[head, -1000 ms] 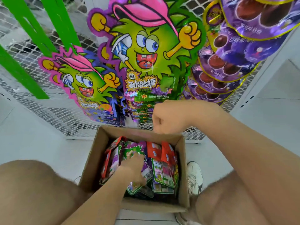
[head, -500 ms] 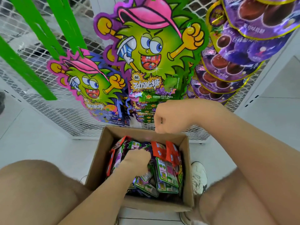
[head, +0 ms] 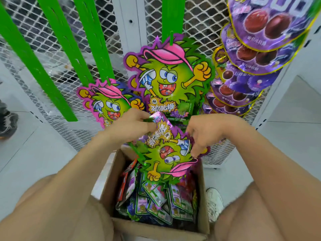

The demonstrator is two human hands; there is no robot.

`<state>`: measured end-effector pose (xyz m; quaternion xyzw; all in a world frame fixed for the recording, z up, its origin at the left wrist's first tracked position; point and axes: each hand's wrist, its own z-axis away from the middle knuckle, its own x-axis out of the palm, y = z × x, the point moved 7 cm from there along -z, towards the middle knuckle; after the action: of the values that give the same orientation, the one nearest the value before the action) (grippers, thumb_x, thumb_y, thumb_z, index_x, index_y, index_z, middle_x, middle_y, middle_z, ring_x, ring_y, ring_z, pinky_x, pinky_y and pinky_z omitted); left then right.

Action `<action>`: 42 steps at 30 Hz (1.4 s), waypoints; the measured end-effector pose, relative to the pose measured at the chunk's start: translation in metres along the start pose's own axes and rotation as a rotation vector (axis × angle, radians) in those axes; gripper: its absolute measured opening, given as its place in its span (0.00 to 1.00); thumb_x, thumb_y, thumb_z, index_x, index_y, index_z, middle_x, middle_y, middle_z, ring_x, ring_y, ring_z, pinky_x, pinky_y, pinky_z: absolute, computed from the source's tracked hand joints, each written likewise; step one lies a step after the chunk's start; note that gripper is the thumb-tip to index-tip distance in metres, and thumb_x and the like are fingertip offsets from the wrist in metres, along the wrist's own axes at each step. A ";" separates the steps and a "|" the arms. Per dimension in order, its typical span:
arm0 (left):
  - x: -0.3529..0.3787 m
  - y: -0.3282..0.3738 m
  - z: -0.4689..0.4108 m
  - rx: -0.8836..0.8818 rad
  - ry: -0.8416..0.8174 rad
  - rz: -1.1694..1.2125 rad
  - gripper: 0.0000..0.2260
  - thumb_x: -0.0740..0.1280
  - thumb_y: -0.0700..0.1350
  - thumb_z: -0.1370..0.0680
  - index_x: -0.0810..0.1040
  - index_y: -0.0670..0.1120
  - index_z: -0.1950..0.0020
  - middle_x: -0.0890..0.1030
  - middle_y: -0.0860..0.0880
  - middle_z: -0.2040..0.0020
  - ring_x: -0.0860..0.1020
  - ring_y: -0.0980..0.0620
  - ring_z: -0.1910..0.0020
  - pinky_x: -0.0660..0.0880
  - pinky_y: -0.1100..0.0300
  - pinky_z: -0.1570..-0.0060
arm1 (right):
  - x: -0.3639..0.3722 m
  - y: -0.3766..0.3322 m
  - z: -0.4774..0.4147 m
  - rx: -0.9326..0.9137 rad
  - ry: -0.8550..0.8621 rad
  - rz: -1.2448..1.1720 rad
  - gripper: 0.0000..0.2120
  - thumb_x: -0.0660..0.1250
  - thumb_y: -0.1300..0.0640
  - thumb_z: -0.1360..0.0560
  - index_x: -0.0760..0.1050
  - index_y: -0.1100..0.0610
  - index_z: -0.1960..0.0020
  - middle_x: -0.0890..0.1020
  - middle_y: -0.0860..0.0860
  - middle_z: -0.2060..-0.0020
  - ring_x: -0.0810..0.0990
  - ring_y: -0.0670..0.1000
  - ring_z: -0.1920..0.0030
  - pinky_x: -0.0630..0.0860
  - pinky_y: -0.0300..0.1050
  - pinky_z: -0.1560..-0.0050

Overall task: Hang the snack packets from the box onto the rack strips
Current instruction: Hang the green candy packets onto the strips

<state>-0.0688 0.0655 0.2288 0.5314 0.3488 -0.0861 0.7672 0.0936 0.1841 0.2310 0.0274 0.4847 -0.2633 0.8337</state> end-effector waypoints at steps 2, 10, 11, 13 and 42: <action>-0.009 0.003 0.005 0.017 0.041 -0.003 0.16 0.74 0.45 0.25 0.71 0.45 0.68 0.64 0.52 0.74 0.61 0.53 0.76 0.58 0.60 0.74 | -0.011 -0.001 0.009 -0.027 0.074 -0.095 0.20 0.81 0.57 0.31 0.69 0.57 0.68 0.69 0.50 0.77 0.62 0.46 0.79 0.61 0.43 0.74; -0.001 0.029 0.016 0.363 -0.077 -0.228 0.08 0.82 0.47 0.31 0.86 0.55 0.56 0.85 0.59 0.63 0.83 0.62 0.61 0.76 0.68 0.59 | -0.024 -0.040 0.014 -0.267 0.273 -0.199 0.05 0.77 0.60 0.30 0.82 0.54 0.62 0.72 0.46 0.78 0.68 0.44 0.75 0.66 0.37 0.72; 0.005 0.040 0.020 0.444 -0.077 -0.257 0.08 0.82 0.51 0.30 0.84 0.56 0.58 0.82 0.60 0.66 0.80 0.62 0.64 0.72 0.69 0.62 | -0.031 -0.046 0.015 -0.321 0.336 -0.258 0.06 0.77 0.60 0.29 0.82 0.55 0.63 0.73 0.47 0.77 0.68 0.44 0.74 0.69 0.42 0.71; 0.013 0.049 0.023 0.520 -0.079 -0.246 0.14 0.80 0.56 0.27 0.78 0.52 0.61 0.72 0.56 0.71 0.69 0.57 0.70 0.67 0.63 0.68 | -0.044 -0.049 0.019 -0.374 0.452 -0.407 0.04 0.78 0.58 0.27 0.85 0.55 0.59 0.83 0.49 0.70 0.80 0.50 0.68 0.80 0.49 0.62; -0.114 0.192 0.004 0.403 0.467 0.284 0.20 0.62 0.62 0.17 0.89 0.54 0.54 0.81 0.45 0.58 0.78 0.52 0.60 0.73 0.56 0.54 | -0.184 -0.039 0.112 -0.166 1.687 -0.411 0.09 0.69 0.54 0.19 0.82 0.51 0.40 0.79 0.38 0.62 0.79 0.42 0.58 0.77 0.43 0.55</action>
<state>-0.0551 0.1150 0.4459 0.7210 0.4136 0.0782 0.5504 0.0924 0.1932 0.4500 0.0646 0.9533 -0.2642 0.1317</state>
